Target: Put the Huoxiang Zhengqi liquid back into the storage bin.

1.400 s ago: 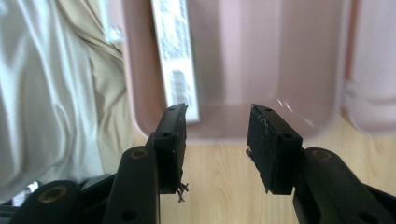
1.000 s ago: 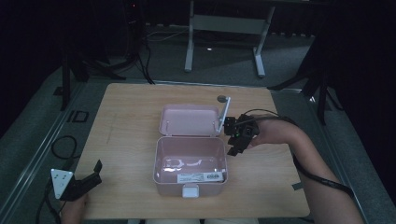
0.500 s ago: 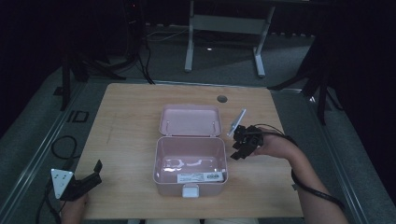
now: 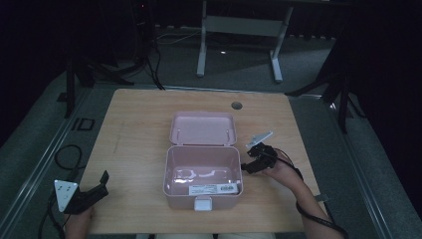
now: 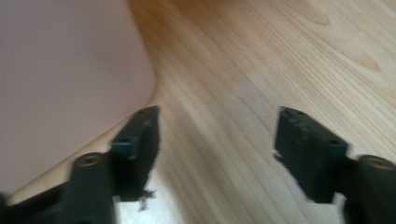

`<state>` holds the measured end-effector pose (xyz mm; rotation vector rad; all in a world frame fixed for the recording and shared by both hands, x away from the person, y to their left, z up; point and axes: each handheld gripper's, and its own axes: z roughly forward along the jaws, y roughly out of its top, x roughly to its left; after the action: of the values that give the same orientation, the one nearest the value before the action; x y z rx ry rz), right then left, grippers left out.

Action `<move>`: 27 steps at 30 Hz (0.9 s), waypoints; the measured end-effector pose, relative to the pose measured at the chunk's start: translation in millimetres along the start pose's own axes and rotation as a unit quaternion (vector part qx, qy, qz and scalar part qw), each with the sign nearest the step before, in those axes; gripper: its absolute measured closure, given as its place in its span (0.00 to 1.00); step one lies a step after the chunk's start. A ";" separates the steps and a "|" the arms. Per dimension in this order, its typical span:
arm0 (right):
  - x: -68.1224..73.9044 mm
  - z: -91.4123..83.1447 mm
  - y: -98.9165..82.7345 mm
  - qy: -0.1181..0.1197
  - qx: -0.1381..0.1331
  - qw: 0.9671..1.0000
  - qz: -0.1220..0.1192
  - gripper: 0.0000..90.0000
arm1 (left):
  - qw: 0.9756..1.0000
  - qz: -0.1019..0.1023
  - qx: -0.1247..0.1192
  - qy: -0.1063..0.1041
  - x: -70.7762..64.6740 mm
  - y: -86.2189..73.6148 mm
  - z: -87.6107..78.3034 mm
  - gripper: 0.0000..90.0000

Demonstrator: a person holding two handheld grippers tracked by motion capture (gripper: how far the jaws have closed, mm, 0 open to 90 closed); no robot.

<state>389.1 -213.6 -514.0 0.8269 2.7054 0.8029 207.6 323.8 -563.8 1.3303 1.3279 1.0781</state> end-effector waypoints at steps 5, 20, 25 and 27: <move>-0.8 10.6 -11.0 -0.040 -0.045 0.998 0.022 0.11 | 1.000 0.000 -0.001 0.000 0.1 -0.1 -0.2 0.04; -13.8 13.4 -37.4 -0.084 -0.089 0.990 0.072 0.11 | 1.000 0.000 -0.001 -0.001 0.0 -0.2 -0.4 0.04; -22.4 8.5 -48.5 -0.108 -0.087 0.987 0.087 0.11 | 1.000 0.000 -0.002 0.000 -0.3 -0.2 -0.5 0.04; -27.4 4.3 -53.8 -0.113 -0.091 0.984 0.100 0.11 | 1.000 0.000 -0.002 0.000 -0.4 -0.2 -0.4 0.04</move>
<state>388.4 -264.6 -546.5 1.0861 2.3389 0.9211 207.1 323.4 -563.9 1.3282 1.3254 1.0804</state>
